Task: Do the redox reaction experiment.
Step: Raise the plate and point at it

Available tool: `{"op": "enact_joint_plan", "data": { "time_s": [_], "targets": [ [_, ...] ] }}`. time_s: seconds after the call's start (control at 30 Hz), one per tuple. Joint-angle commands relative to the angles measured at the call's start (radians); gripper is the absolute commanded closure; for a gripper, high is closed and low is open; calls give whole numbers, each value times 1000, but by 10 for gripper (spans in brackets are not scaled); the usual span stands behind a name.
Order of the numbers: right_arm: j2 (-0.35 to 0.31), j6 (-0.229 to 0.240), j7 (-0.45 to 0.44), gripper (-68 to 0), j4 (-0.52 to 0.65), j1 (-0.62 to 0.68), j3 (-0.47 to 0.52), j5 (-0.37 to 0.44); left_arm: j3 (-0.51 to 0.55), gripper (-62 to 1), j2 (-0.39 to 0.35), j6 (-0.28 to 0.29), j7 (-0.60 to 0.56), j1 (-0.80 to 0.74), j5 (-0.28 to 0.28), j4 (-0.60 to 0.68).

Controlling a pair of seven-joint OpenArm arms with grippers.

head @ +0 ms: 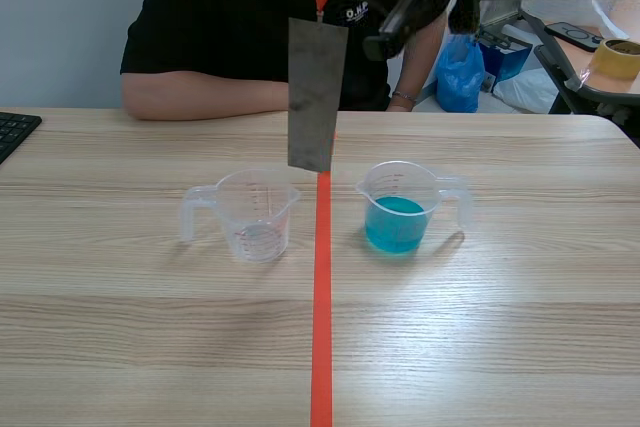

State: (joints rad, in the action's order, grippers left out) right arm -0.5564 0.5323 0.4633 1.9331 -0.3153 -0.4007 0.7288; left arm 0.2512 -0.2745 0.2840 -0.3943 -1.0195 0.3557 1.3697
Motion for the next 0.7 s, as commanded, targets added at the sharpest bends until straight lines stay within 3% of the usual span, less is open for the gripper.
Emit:
{"op": "enact_joint_plan", "data": {
  "time_s": [0.0,0.27,0.53,0.67],
  "targets": [
    [-30,-2,-17,-8,1,-17,36,30,0,-40,-6,-2,-11,-8,-8,17],
    [-138,38,-21,-8,-2,-17,106,117,0,-40,-6,-2,-14,-8,-8,17],
    [-185,46,-29,-8,-57,-17,119,137,0,-40,-6,-2,-18,-8,-8,17],
    [-206,87,-64,-8,-103,-17,128,140,0,-40,-6,-2,-18,-8,-8,17]
  ]
}}
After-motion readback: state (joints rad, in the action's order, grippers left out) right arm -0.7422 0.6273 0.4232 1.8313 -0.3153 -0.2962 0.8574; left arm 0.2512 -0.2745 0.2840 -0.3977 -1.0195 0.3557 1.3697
